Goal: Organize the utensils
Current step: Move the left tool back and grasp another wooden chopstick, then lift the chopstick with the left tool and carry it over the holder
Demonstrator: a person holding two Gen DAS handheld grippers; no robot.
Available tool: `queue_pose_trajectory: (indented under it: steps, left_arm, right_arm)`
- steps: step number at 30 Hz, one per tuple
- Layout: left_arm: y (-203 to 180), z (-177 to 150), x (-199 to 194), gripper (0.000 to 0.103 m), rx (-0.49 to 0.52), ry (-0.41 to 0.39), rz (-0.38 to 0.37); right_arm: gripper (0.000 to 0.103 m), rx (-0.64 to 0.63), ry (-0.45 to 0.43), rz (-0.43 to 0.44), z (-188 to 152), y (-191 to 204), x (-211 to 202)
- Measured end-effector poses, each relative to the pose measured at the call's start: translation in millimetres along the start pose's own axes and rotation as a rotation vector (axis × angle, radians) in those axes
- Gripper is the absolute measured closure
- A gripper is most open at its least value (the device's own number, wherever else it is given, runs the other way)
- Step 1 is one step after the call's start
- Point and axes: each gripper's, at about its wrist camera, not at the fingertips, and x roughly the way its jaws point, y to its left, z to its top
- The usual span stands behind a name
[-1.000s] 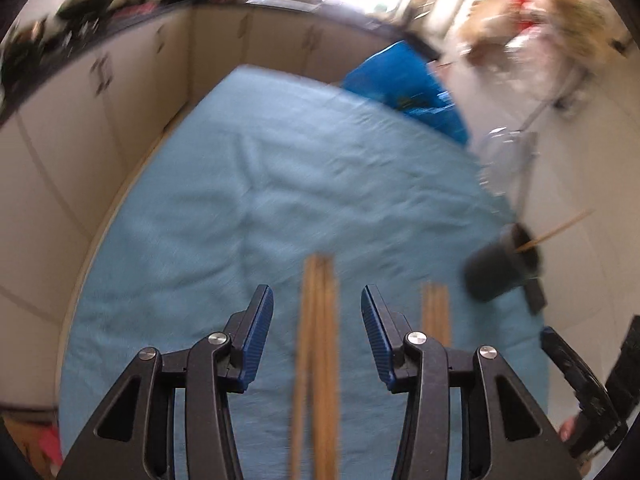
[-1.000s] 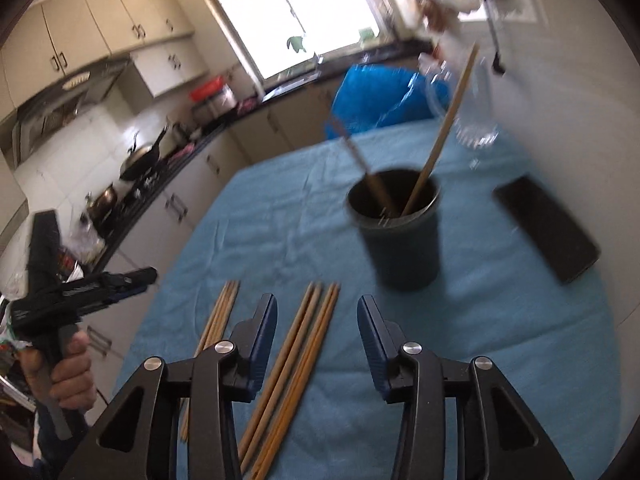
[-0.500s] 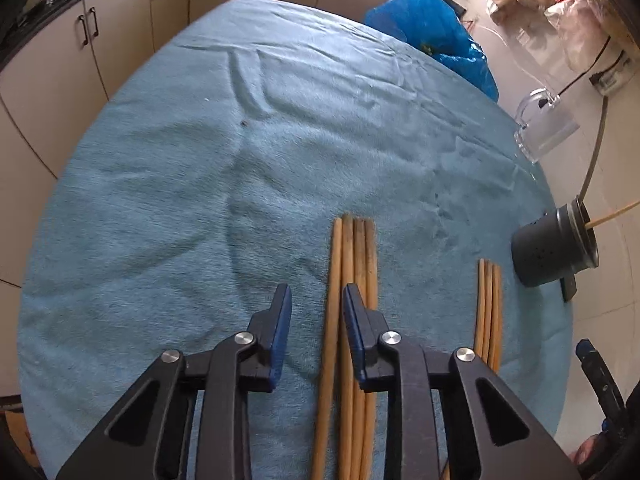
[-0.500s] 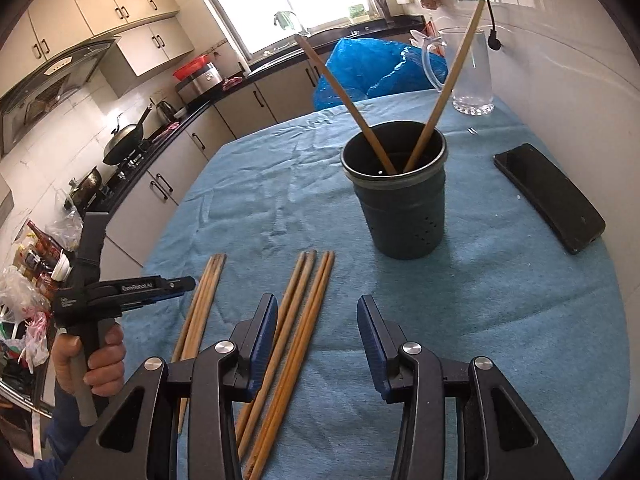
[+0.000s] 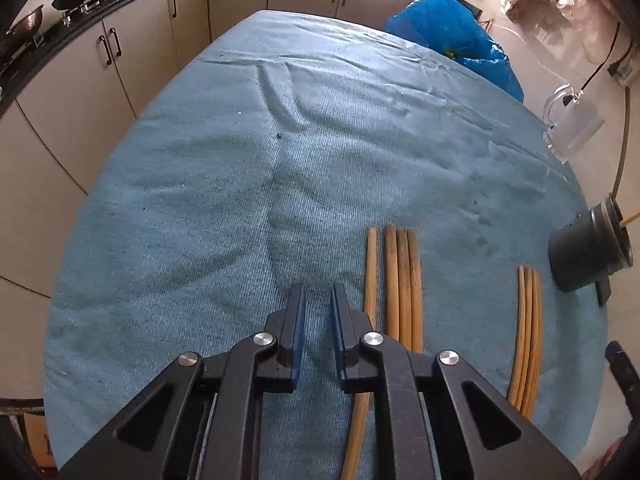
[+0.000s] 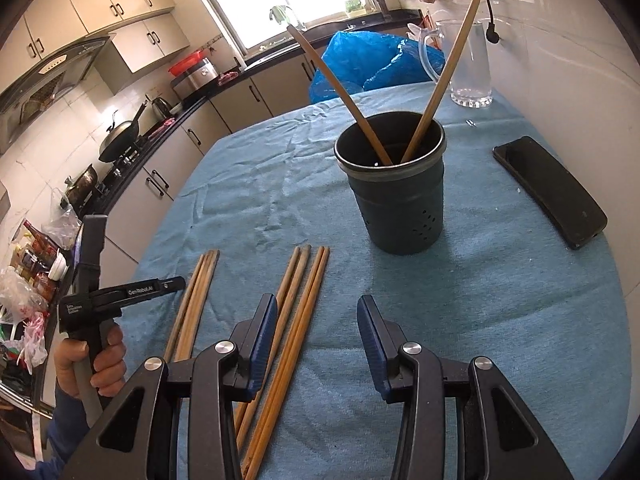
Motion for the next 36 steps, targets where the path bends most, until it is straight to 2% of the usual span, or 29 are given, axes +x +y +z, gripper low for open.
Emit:
queue_pose_trajectory:
  steps: [2,5,11,14,19,25,31,36]
  left_arm:
    - [-2,1,0,0.09,0.003,0.001,-0.007]
    - [0,0,-3,0.09,-0.009,0.02,-0.084]
    - [-1,2,-8,0.09,-0.003,0.032,-0.169]
    - [-11,-1,-5,0.09,0.041,0.028,-0.117]
    - [-20,1,5,0.09,0.07,0.025,-0.088]
    - [-13,10,10,0.096,0.022,-0.008,-0.033]
    - [1,4,7,0.095,0.013,-0.073,-0.11]
    - [3,3,8,0.095,0.017,-0.105,-0.13]
  right_arm:
    - [0.058,-0.001,0.021,-0.01,1,0,10]
    - [0.058,0.025,0.058,-0.013,1,-2,22]
    - [0.058,0.02,0.076,-0.018,0,2,31]
    - [0.058,0.023,0.078,-0.02,0,2,34]
    - [0.058,0.026,0.087,-0.028,-1,1,37]
    - [0.058,0.035,0.107,-0.063,1,-2,44]
    - [0.078,-0.014,0.151,-0.083,3,8,61]
    - [0.08,-0.054,0.165,-0.123,8,18,80]
